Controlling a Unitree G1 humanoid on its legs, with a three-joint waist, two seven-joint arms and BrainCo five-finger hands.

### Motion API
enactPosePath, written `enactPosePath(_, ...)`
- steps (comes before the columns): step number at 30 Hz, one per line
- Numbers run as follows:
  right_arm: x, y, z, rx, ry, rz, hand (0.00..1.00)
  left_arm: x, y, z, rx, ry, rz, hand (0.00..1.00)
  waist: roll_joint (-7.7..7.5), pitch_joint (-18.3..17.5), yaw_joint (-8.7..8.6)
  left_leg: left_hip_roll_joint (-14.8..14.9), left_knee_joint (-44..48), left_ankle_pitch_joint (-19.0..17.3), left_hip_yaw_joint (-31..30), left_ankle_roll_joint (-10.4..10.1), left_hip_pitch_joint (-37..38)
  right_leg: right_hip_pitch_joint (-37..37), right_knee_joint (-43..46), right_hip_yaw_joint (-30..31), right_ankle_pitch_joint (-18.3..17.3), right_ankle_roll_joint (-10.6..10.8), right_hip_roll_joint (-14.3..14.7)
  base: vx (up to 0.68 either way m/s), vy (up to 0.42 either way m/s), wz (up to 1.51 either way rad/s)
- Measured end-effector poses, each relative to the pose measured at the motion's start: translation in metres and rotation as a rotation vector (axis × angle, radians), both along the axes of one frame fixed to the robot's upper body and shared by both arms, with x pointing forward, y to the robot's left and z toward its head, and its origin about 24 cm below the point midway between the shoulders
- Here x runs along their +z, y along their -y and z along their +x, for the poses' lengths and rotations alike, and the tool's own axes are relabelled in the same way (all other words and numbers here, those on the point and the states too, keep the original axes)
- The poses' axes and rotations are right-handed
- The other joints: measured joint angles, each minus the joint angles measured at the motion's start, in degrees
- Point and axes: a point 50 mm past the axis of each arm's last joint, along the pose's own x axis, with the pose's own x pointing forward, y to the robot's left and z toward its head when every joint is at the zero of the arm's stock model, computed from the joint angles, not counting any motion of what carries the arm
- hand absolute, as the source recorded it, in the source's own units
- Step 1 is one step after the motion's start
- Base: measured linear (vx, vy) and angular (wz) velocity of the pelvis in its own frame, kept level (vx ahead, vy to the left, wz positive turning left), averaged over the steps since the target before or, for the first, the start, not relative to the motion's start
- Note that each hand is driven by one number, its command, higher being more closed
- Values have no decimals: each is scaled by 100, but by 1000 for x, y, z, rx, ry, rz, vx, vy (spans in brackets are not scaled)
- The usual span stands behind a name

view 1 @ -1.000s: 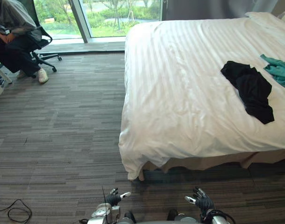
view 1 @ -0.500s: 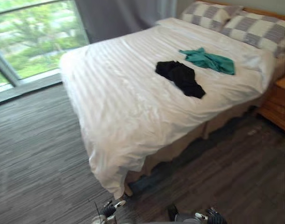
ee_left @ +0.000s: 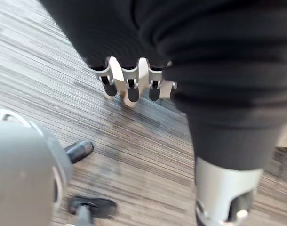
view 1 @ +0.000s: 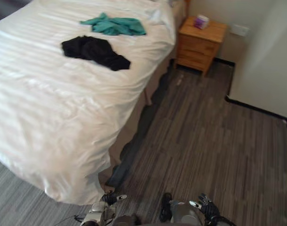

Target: Tidy the bed and pick cloth on bed and put in laundry

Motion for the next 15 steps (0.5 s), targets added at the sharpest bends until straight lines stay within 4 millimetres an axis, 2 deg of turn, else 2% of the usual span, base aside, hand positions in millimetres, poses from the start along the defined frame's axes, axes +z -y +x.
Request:
enactPosePath(1,-2,-5,0,0,-9,9,0,1,-2,2,-1,6,8,0,-125,11,3,-47,113,-2,120,4,-24,154,-54,-13,-152,150,-160,39,-102,-119)
enactPosePath(2,-3,-14,4,21,-6,27,0,2,-8,3,2,11,27,0,-318,-7,58,-28,357,-60,425,-23,-131,349,-726,1,-172,362,-144,4,-168,-115)
enactPosePath(3,-2,-16,5,30,8,36,0,0,-8,-1,9,-2,32,0,-296,-22,68,63,441,-123,630,-121,-128,601,-1376,40,-8,341,93,-50,-210,-117)
enactPosePath(5,-2,-14,2,24,9,34,0,-4,2,-10,9,-25,10,0,-150,-63,6,244,465,-145,817,-156,-45,829,-1978,195,409,319,398,-29,-133,-79)
enactPosePath(8,-4,-15,-6,27,-5,41,0,-5,9,-13,10,-31,-8,0,-144,-60,1,422,753,-234,1053,-309,49,918,-2156,527,525,251,539,-97,-76,-61)
enactPosePath(11,-4,-13,-6,54,-11,40,0,-4,8,-11,19,-13,-4,0,-149,-48,16,635,1771,-316,446,-253,-296,1006,-2358,830,707,229,557,-91,-23,-45)
enactPosePath(12,-4,-13,-6,82,-14,39,0,-4,9,-12,29,-3,-10,0,-121,-22,51,582,1847,-404,-87,-317,-354,1025,-2375,1037,759,245,565,-74,54,-66)
enactPosePath(14,-2,-6,-6,102,-18,22,0,-7,11,-18,49,-13,-26,0,82,-90,29,433,1411,-447,-639,-408,-79,997,-2414,1307,839,294,646,-52,124,-79)
enactPosePath(15,-2,-3,-7,100,-21,13,0,-8,12,-22,58,-15,-34,0,158,-108,-19,356,1046,-453,-634,-417,72,994,-2550,1384,938,336,662,-39,138,-49)
